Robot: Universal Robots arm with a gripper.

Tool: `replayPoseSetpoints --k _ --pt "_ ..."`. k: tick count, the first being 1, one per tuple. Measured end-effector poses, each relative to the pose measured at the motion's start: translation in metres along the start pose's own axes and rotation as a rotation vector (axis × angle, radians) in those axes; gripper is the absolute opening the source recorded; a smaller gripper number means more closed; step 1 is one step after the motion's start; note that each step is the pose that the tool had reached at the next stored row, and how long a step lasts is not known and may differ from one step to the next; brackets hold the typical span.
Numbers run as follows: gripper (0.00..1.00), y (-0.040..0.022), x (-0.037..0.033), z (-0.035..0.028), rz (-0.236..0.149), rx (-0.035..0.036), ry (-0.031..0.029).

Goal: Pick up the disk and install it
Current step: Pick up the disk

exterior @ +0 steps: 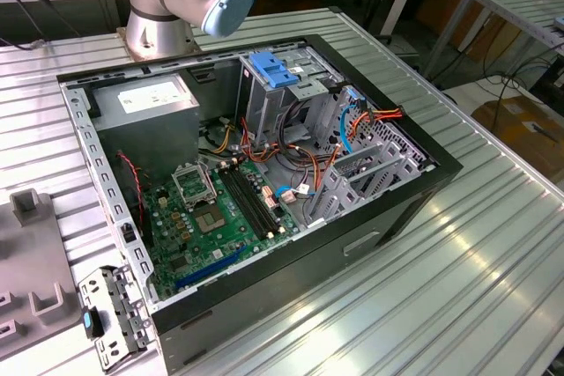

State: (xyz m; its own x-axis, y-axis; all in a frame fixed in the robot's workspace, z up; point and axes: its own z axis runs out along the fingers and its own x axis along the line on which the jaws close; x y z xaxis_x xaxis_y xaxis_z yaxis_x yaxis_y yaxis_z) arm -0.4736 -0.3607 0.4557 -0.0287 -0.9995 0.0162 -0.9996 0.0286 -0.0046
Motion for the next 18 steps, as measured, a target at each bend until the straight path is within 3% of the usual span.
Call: replayPoseSetpoints --k 13,18 --pt "0.37 0.0 0.0002 -0.0127 0.0 0.0001 0.0031" --pt "0.37 -0.0001 0.0003 -0.0207 0.0 0.0002 0.0035"
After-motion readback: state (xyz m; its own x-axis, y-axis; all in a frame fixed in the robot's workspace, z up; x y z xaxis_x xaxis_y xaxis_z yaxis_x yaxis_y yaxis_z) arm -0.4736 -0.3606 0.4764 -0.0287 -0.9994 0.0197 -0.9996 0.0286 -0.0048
